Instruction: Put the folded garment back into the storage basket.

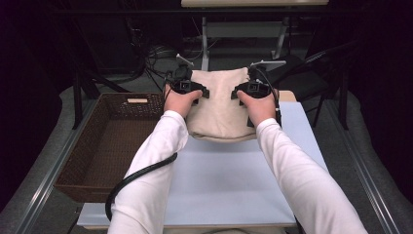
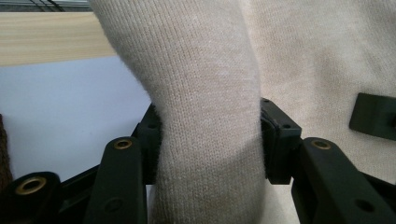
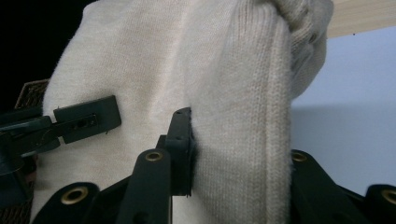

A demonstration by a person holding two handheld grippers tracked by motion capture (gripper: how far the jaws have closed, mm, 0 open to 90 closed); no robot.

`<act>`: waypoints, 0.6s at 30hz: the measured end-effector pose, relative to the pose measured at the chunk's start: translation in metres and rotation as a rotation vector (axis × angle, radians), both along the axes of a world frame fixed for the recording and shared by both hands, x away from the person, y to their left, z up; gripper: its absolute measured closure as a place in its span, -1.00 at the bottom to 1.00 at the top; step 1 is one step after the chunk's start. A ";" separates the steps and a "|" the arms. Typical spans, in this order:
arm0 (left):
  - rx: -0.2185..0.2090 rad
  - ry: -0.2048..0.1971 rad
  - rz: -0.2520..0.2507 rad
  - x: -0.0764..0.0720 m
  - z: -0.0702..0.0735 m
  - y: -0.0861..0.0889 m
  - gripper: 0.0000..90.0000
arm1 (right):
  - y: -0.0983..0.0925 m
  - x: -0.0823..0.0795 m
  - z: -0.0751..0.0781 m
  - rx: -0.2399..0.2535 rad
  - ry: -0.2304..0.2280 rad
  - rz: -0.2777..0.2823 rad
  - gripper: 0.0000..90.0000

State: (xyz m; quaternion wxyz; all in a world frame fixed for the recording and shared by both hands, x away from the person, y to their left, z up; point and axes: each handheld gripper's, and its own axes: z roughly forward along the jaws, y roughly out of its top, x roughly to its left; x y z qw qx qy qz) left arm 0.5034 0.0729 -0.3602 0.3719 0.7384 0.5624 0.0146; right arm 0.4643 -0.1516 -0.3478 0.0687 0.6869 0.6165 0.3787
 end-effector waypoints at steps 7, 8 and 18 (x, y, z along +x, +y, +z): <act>-0.004 0.006 -0.002 0.000 0.002 0.010 0.18 | 0.010 -0.002 0.003 -0.003 -0.007 -0.001 0.50; -0.002 0.003 -0.006 0.000 0.002 0.011 0.18 | 0.011 -0.002 0.003 -0.001 -0.009 0.000 0.50; 0.010 0.007 -0.004 0.000 0.008 0.028 0.18 | 0.028 -0.002 0.008 0.002 -0.001 0.011 0.50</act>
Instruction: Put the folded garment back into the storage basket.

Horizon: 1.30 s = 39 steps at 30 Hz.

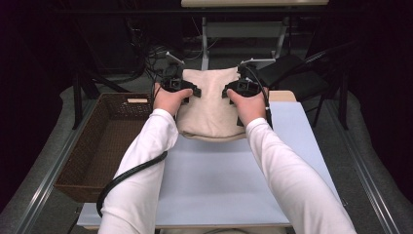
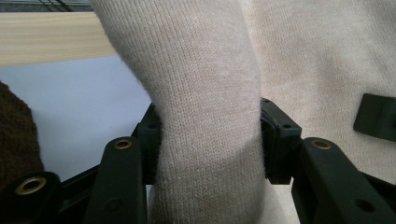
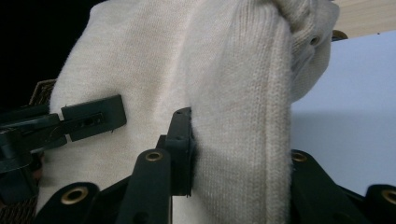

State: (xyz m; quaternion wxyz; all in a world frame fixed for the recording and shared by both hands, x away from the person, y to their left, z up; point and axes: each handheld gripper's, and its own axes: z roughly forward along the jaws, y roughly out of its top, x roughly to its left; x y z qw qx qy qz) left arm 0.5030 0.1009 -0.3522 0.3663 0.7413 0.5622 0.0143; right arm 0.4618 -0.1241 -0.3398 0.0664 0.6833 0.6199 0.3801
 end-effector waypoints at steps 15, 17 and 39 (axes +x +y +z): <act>-0.004 -0.013 0.025 -0.005 0.012 0.040 0.17 | 0.038 -0.001 0.011 -0.011 -0.027 0.039 0.50; -0.001 -0.015 0.024 -0.006 0.013 0.046 0.17 | 0.045 -0.002 0.013 -0.012 -0.029 0.040 0.50; 0.014 -0.002 0.050 -0.023 0.019 0.116 0.18 | 0.115 -0.015 0.016 -0.015 -0.049 0.115 0.49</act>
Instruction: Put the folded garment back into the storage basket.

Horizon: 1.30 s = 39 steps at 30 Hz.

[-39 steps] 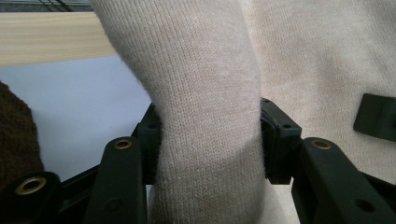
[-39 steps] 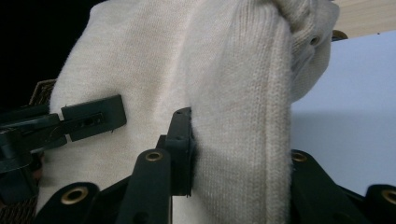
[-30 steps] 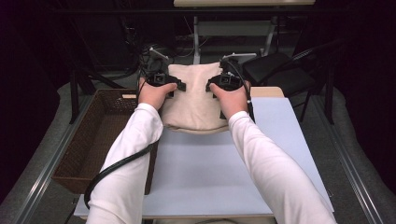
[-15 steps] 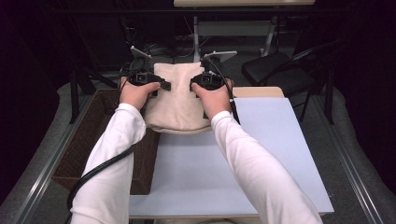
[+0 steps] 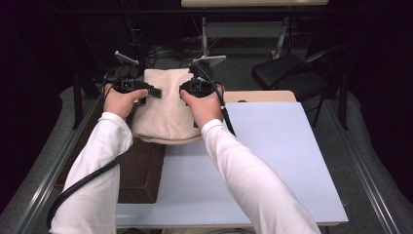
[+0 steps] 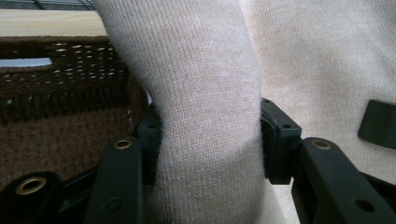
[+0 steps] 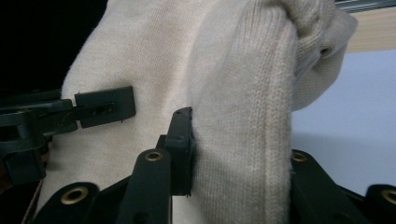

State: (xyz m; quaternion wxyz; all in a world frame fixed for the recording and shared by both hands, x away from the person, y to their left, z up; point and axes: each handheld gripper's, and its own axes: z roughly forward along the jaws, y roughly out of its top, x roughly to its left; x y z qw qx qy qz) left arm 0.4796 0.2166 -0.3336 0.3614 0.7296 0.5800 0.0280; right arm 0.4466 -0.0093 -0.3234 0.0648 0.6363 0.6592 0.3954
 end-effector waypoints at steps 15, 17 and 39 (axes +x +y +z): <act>0.013 0.008 0.013 -0.008 0.001 0.040 0.18 | 0.040 -0.003 0.001 0.013 0.010 0.036 0.50; 0.009 0.005 0.020 -0.010 0.001 0.046 0.18 | 0.046 -0.004 0.000 0.010 0.006 0.044 0.50; -0.002 0.027 0.047 -0.031 -0.014 0.096 0.18 | 0.096 -0.020 -0.013 0.007 0.010 0.087 0.50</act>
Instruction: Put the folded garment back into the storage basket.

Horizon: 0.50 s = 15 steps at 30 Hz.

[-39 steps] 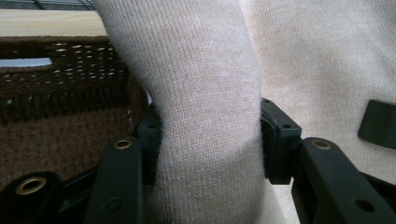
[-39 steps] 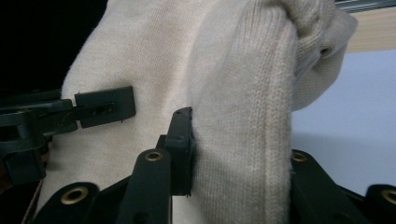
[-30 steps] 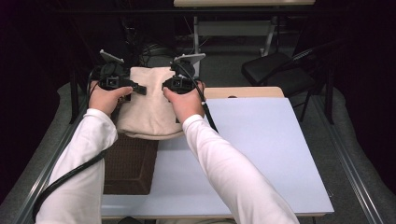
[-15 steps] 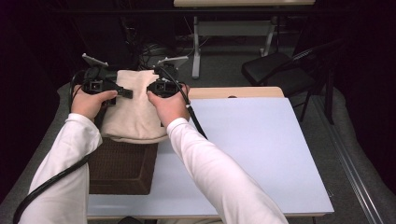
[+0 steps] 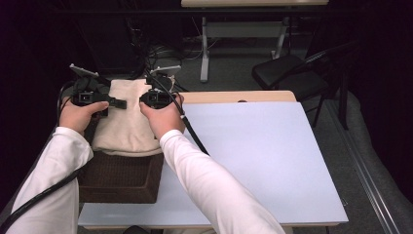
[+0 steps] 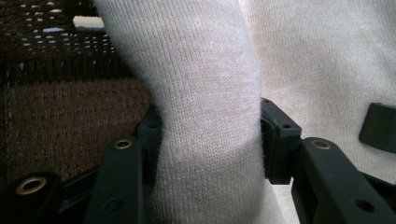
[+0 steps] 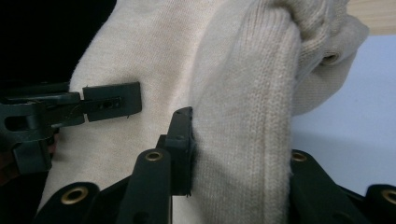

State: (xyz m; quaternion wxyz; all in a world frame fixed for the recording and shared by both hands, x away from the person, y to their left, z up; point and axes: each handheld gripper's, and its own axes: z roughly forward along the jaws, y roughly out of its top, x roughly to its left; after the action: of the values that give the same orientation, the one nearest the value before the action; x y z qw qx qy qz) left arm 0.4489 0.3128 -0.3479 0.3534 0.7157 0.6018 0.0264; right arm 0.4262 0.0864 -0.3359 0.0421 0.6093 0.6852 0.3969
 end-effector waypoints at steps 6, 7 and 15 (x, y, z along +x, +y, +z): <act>0.006 0.001 -0.003 -0.001 -0.004 0.007 0.18 | 0.007 -0.001 -0.005 0.006 0.009 0.004 0.50; 0.006 0.003 -0.005 -0.001 -0.004 0.008 0.18 | 0.008 -0.001 -0.006 0.006 0.004 0.004 0.50; 0.012 0.009 -0.009 -0.002 -0.006 0.013 0.18 | 0.014 -0.003 -0.010 0.008 0.007 0.005 0.50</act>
State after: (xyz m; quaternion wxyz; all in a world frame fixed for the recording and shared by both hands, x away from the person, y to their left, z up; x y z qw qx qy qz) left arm 0.4465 0.3262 -0.3543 0.3466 0.7205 0.6000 0.0255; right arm 0.4237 0.1001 -0.3458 0.0365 0.6090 0.6853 0.3976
